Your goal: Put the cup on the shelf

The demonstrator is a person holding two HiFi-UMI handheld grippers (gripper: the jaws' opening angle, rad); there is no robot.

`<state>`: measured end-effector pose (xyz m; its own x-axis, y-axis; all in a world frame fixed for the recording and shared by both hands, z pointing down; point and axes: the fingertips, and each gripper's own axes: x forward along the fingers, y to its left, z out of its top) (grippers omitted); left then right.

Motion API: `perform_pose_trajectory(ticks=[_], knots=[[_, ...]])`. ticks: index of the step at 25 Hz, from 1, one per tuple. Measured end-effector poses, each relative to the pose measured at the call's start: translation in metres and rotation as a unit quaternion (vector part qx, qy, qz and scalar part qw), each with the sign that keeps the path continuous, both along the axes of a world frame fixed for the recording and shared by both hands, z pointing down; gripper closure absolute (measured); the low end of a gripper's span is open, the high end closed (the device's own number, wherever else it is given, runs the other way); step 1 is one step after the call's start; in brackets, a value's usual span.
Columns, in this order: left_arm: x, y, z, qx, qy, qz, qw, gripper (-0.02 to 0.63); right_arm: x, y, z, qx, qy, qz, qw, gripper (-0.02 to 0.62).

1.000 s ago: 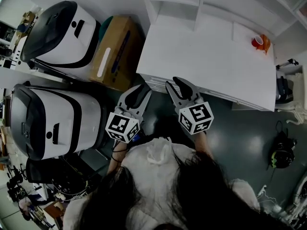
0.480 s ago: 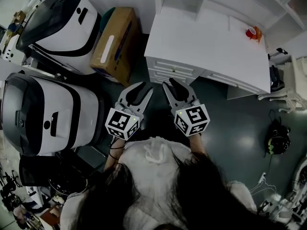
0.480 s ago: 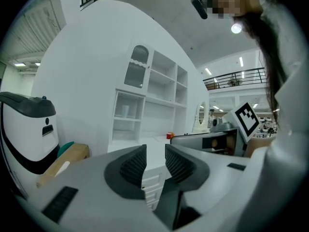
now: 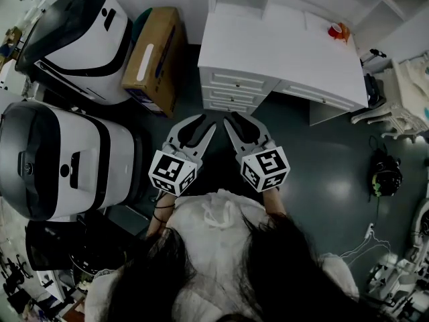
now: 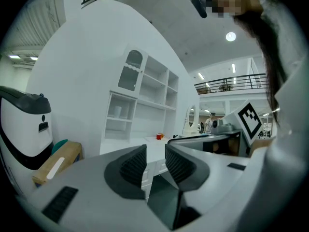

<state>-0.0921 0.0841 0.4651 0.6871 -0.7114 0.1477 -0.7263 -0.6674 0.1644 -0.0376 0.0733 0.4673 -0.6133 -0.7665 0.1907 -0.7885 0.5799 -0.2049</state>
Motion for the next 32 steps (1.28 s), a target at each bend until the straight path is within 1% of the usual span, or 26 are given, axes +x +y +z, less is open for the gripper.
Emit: perform_pose_trajectory(ticks=[7,13,32], knots=[[0.007,0.015,-0.004,0.006,0.006,0.013,0.9999,0.478,0.002,0.019,-0.003,0.01,0.012,0.002,1.0,0.494],[0.014,0.022,-0.006,0.011,0.002,0.024,0.9996,0.477,0.006,0.025,-0.004,0.013,0.014,0.009,1.0,0.494],[0.027,0.003,-0.009,0.015,0.0,0.025,0.9996,0.478,0.023,0.006,-0.001,0.012,0.016,0.014,1.0,0.494]])
